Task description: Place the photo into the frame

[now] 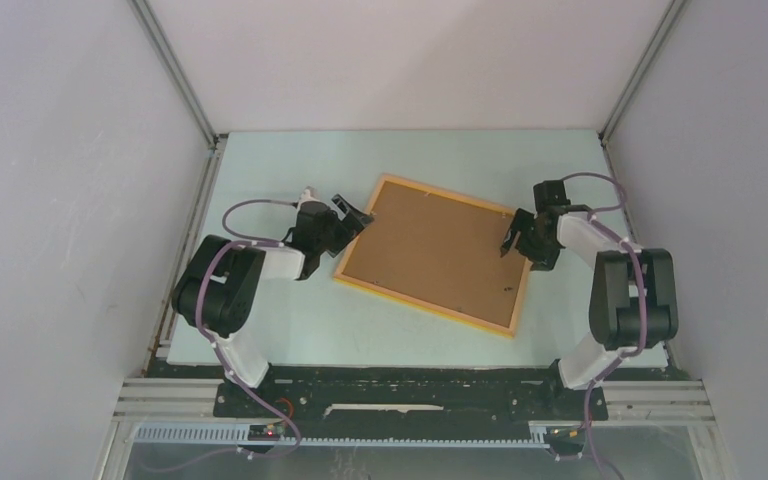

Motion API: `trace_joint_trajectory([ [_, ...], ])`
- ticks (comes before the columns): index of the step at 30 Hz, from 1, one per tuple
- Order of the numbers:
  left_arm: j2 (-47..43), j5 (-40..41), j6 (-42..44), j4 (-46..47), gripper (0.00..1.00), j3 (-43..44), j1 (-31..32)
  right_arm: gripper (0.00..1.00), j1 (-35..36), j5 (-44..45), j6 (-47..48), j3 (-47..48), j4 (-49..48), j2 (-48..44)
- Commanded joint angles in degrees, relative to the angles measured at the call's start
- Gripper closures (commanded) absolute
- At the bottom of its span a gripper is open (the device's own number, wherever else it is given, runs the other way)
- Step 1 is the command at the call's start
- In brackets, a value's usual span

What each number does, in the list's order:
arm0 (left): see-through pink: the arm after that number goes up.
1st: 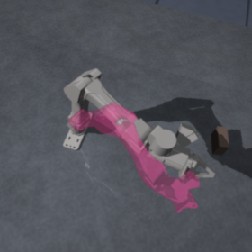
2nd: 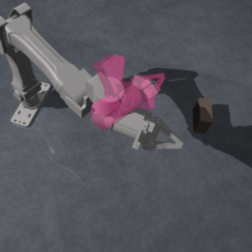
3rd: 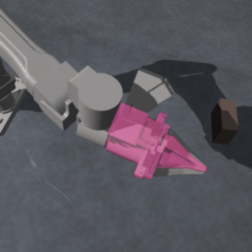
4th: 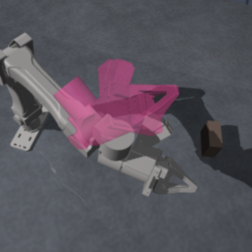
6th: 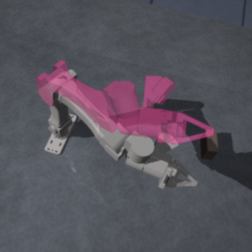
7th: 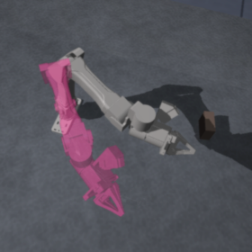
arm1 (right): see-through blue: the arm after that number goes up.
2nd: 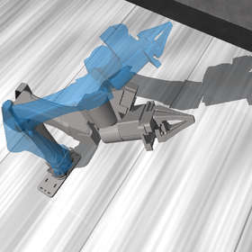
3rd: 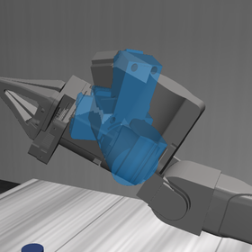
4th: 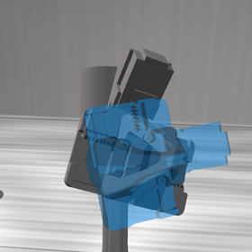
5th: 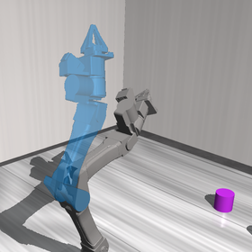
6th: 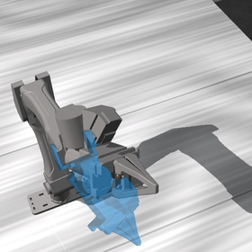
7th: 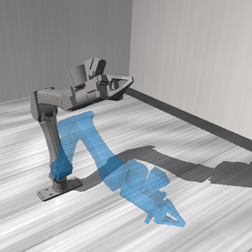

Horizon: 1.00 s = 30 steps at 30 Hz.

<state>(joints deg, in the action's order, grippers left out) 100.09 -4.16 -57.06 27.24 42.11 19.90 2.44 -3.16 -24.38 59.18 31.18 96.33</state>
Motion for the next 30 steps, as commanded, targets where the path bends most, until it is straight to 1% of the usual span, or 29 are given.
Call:
trace_joint_trajectory([
  [1,-1.6,-2.3,-4.0,1.3,0.06,-2.0,1.9,0.16,3.3,-1.0,-4.8,-3.7,3.5,-8.9],
  [3,-2.0,-2.0,-4.0,1.3,0.06,-2.3,1.9,0.16,3.7,0.1,-5.4,-5.7,3.8,-10.8],
  [7,-2.3,-1.5,-3.8,1.4,0.06,-2.6,1.9,0.16,3.6,-1.2,-6.3,-10.4,3.6,-12.8],
  [12,-2.0,-1.3,-3.6,1.4,0.06,-2.4,1.9,0.17,2.8,1.7,-6.2,-13.8,5.7,-17.1],
  [17,-2.3,-0.9,-3.5,1.4,0.06,-2.5,1.9,0.17,-1.6,-0.2,-5.2,-16.0,6.1,-20.9],
  [19,-2.3,-0.8,-3.5,1.5,0.06,-2.6,1.9,0.17,-2.0,-0.9,-4.7,-16.5,5.9,-23.0],
  [22,-2.4,-0.7,-3.4,1.5,0.06,-2.6,1.9,0.17,-3.6,0.5,-5.0,-16.7,6.6,-26.3],
  [24,-2.5,-0.8,-3.4,1.5,0.06,-2.6,1.9,0.18,-4.0,1.2,-5.6,-17.5,6.4,-26.9],
  [26,-2.4,-0.9,-3.4,1.4,0.06,-2.5,1.9,0.20,-4.3,0.7,-6.4,-18.6,5.9,-25.4],
  [30,-2.4,-1.4,-3.3,1.7,0.07,-2.6,1.9,0.27,-4.3,-1.3,-8.9,-20.4,3.8,-23.1],
])
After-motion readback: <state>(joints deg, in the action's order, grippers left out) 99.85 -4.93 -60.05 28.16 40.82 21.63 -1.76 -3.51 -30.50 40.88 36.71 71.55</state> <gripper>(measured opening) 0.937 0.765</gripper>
